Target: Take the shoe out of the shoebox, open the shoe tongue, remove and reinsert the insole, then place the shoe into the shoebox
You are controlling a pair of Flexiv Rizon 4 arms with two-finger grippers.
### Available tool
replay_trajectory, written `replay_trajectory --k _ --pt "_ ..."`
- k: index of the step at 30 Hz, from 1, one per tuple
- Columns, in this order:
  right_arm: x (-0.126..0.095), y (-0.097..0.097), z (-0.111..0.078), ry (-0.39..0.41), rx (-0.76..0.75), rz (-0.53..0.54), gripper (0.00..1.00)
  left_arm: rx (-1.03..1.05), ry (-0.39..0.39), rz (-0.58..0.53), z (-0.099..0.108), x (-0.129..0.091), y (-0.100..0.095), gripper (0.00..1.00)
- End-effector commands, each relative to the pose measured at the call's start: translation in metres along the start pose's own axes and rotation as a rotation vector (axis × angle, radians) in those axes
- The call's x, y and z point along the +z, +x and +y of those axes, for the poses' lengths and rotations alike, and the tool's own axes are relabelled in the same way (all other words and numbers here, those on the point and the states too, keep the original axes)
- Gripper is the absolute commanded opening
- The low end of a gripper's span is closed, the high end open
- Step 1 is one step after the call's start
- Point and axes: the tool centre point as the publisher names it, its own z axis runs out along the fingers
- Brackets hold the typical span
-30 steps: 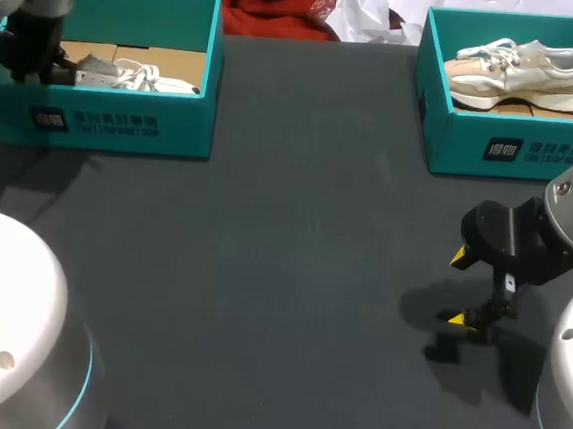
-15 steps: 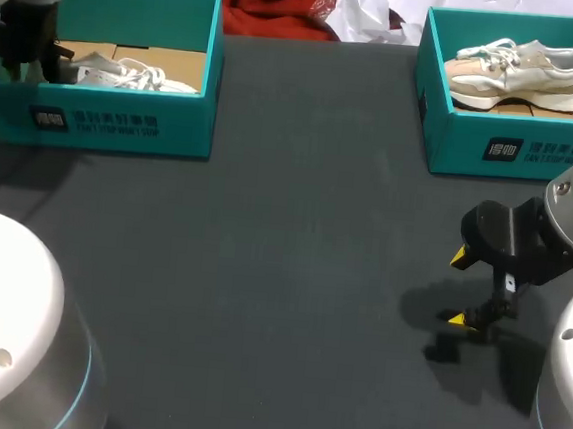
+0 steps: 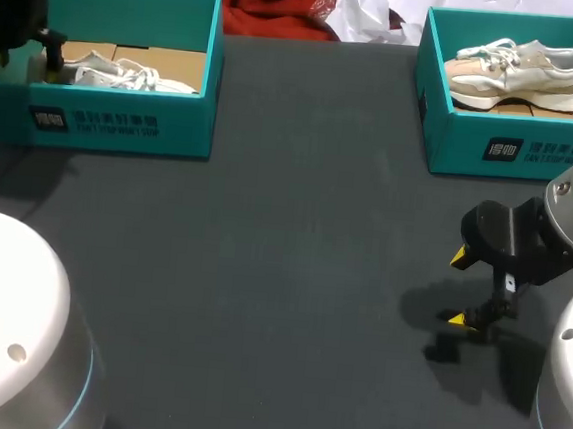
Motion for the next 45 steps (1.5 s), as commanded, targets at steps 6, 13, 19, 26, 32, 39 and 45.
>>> replay_trajectory --k 6,13,19,26,32,39,45 --pt "0.001 0.001 0.000 0.002 0.000 -0.003 1.00 -0.023 -0.037 -0.049 -0.005 -0.024 0.007 0.96" --pt "0.001 0.001 0.000 0.002 0.000 -0.003 1.00 -0.051 -0.067 -0.101 -0.011 -0.063 0.016 1.00" --pt "0.001 0.001 0.000 0.002 0.000 -0.003 1.00 -0.060 -0.043 -0.118 -0.026 -0.093 0.019 1.00" --pt "0.001 0.001 0.000 0.002 0.000 -0.003 1.00 -0.059 -0.026 -0.137 -0.035 -0.126 0.026 1.00" --pt "0.001 0.001 0.000 0.002 0.000 -0.003 1.00 -0.076 -0.034 -0.126 -0.038 -0.145 0.031 1.00" --pt "0.001 0.001 0.000 0.002 0.000 -0.003 1.00 -0.085 -0.014 -0.121 -0.040 -0.156 0.040 1.00" --pt "0.001 0.001 0.000 0.002 0.000 -0.003 1.00 -0.070 -0.012 -0.132 -0.041 -0.158 0.041 1.00"
